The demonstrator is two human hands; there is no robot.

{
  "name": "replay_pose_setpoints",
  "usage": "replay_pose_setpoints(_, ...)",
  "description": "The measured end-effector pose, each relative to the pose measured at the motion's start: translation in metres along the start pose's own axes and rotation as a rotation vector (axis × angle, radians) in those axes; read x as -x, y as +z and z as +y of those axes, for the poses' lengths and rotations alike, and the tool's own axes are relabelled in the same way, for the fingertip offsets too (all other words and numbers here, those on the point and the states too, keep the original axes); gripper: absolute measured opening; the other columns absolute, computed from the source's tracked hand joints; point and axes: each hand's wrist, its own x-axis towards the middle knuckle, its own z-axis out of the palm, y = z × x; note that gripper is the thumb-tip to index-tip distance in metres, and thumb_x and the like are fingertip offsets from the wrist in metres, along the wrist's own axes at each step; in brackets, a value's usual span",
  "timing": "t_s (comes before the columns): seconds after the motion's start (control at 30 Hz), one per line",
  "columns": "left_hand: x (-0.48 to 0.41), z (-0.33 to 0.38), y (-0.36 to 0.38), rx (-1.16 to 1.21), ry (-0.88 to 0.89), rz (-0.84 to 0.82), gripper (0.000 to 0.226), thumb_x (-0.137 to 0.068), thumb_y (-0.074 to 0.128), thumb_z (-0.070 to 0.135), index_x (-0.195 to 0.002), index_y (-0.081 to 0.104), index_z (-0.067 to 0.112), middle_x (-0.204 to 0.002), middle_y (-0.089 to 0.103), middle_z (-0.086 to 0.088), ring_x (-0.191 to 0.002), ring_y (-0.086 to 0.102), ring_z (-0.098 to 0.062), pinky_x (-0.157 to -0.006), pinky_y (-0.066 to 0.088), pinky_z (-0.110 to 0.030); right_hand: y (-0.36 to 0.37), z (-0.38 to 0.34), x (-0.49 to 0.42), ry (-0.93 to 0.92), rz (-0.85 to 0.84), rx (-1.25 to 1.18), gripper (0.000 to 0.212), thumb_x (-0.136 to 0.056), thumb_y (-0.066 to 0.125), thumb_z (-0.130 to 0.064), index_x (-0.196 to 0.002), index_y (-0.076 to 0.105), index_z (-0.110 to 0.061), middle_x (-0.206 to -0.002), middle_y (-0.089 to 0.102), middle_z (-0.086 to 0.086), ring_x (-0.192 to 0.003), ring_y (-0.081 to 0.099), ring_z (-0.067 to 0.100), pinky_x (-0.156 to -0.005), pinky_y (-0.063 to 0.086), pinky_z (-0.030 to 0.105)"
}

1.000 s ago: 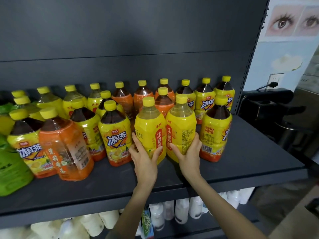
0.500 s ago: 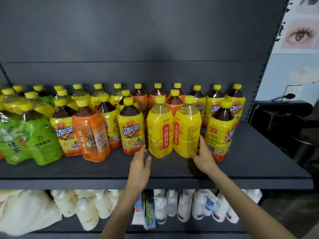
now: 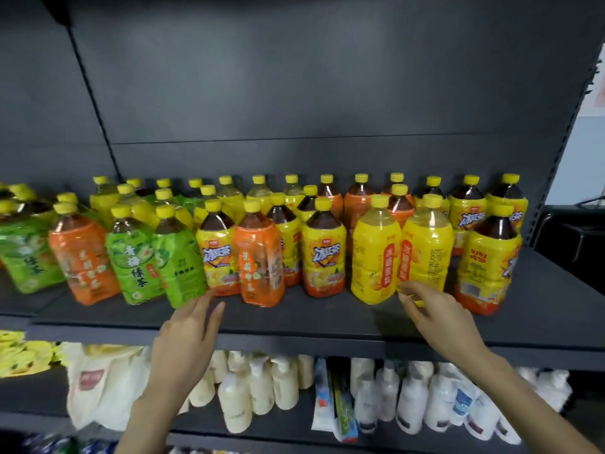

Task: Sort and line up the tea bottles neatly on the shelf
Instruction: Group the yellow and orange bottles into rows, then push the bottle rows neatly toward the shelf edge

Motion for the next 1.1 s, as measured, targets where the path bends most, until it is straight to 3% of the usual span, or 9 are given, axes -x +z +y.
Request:
replay_pose_setpoints(0.13, 0.012, -0.057, -0.045, -0.096, -0.010, -0.001, 0.051, -0.092, 0.035, 0.046, -0.127, 0.056, 0.016, -0.111, 0.064, -0.002, -0.099, 0.062, -0.027, -0.060, 0.050, -0.036, 0.018, -0.065, 0.019, -0.055, 0.055, -0.020, 0.033, -0.095, 0.045, -0.041, -0.123, 0.057, -0.028, -0.116, 0.064, -0.009, -0.105, 0.061, 0.014, -0.070, 0.048, 0.034)
replay_pose_setpoints(0.27, 0.029, -0.111, -0.084, -0.147, -0.044, 0.050, 0.045, -0.090, 0.039, 0.044, -0.118, 0.062, 0.018, -0.099, 0.068, 0.000, -0.081, 0.066, -0.028, -0.047, 0.041, -0.029, 0.048, -0.121, 0.032, -0.118, 0.027, -0.043, 0.050, -0.090, 0.034, -0.051, -0.127, 0.055, -0.026, -0.119, 0.063, -0.009, -0.109, 0.059, 0.013, -0.074, 0.050, 0.032)
replay_pose_setpoints(0.4, 0.045, -0.156, -0.111, -0.158, -0.134, 0.060, 0.047, -0.090, 0.038, 0.045, -0.124, 0.059, 0.020, -0.109, 0.066, -0.002, -0.085, 0.064, -0.029, -0.056, 0.044, -0.034, 0.082, -0.167, 0.042, -0.169, -0.009, -0.039, 0.057, -0.089, 0.027, -0.055, -0.133, 0.050, -0.025, -0.122, 0.061, -0.009, -0.109, 0.058, 0.011, -0.075, 0.051, 0.030)
replay_pose_setpoints(0.53, 0.055, -0.194, -0.125, -0.140, -0.203, 0.022, 0.050, -0.088, 0.038, 0.045, -0.127, 0.057, 0.020, -0.116, 0.064, -0.002, -0.100, 0.061, -0.031, -0.066, 0.043, -0.037, 0.109, -0.201, 0.042, -0.193, -0.149, 0.017, 0.059, -0.094, 0.024, -0.054, -0.147, 0.026, -0.030, -0.142, 0.043, -0.011, -0.127, 0.042, 0.009, -0.091, 0.044, 0.027)
replay_pose_setpoints(0.6, 0.058, -0.215, -0.127, -0.143, -0.253, -0.009, 0.055, -0.085, 0.034, 0.049, -0.128, 0.056, 0.021, -0.116, 0.063, 0.000, -0.103, 0.060, -0.029, -0.070, 0.042, -0.037, 0.122, -0.215, 0.038, -0.206, -0.199, 0.009, 0.059, -0.094, 0.023, -0.054, -0.149, 0.019, -0.033, -0.144, 0.038, -0.014, -0.128, 0.039, 0.007, -0.092, 0.042, 0.023)
replay_pose_setpoints(0.77, 0.055, -0.263, -0.131, -0.151, -0.351, -0.070, 0.061, -0.082, 0.025, 0.060, -0.129, 0.051, 0.031, -0.122, 0.059, 0.006, -0.108, 0.057, -0.021, -0.075, 0.048, -0.038, 0.160, -0.255, 0.019, -0.296, -0.161, 0.018, 0.085, -0.081, -0.005, -0.073, -0.143, 0.037, -0.032, -0.130, 0.053, -0.018, -0.113, 0.052, 0.004, -0.075, 0.042, 0.020)
replay_pose_setpoints(0.97, 0.017, -0.316, -0.142, -0.214, -0.383, -0.032, 0.055, -0.087, 0.033, 0.056, -0.132, 0.049, 0.028, -0.121, 0.060, 0.000, -0.102, 0.061, -0.026, -0.071, 0.047, -0.038, 0.204, -0.319, -0.026, -0.381, -0.073, -0.083, 0.057, -0.093, 0.031, -0.053, -0.134, 0.053, -0.020, -0.116, 0.065, -0.004, -0.101, 0.063, 0.017, -0.070, 0.053, 0.032)
replay_pose_setpoints(1.1, -0.018, -0.351, -0.147, -0.225, -0.381, -0.029, 0.046, -0.093, 0.039, 0.048, -0.133, 0.047, 0.028, -0.126, 0.058, 0.001, -0.105, 0.059, -0.026, -0.067, 0.043, -0.035, 0.231, -0.361, -0.052, -0.434, -0.074, -0.101, 0.059, -0.094, 0.027, -0.057, -0.134, 0.052, -0.021, -0.123, 0.063, -0.005, -0.109, 0.061, 0.014, -0.078, 0.051, 0.028)
